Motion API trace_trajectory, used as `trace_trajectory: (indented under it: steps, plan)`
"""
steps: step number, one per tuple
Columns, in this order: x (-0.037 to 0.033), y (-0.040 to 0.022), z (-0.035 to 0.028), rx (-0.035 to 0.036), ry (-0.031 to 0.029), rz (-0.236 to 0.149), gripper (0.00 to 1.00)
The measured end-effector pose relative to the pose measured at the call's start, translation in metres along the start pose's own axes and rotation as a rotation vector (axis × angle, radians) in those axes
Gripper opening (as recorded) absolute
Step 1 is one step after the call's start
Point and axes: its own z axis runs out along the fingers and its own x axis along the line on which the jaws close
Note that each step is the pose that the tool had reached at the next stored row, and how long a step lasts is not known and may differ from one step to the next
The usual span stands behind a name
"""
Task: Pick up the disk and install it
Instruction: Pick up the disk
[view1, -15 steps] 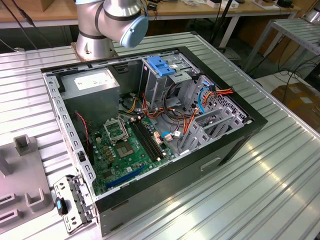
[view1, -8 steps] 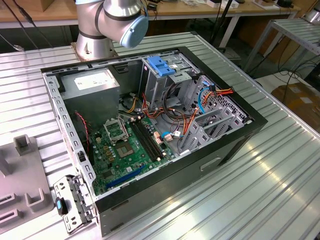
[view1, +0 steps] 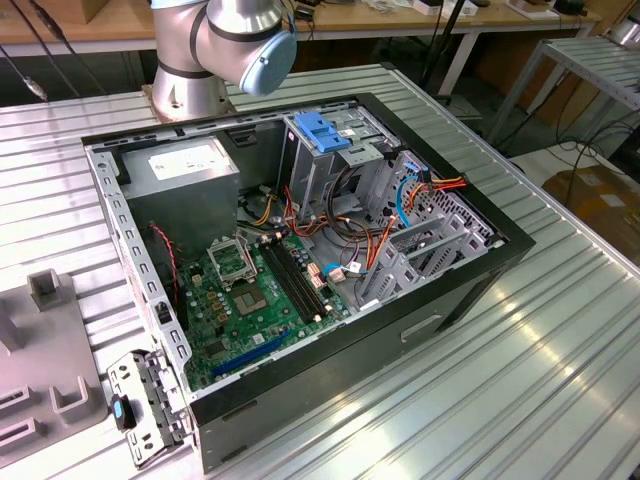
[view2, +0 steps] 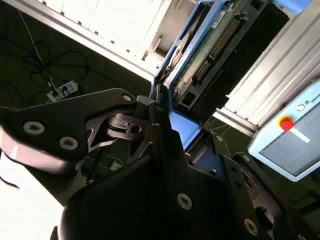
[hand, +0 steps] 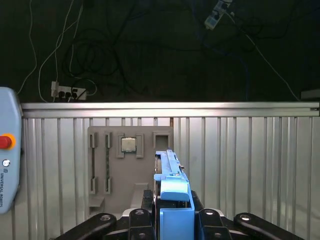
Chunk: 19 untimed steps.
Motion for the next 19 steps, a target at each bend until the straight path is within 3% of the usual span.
trace_trajectory:
  steps: [13,19]
  plan:
    - [-0.0002,-0.0007,-0.0231,-0.0001,0.0001,0.0,0.37]
    - [-0.0001,-0.0008,-0.0244,-0.0001,-0.0009,0.0,0.37]
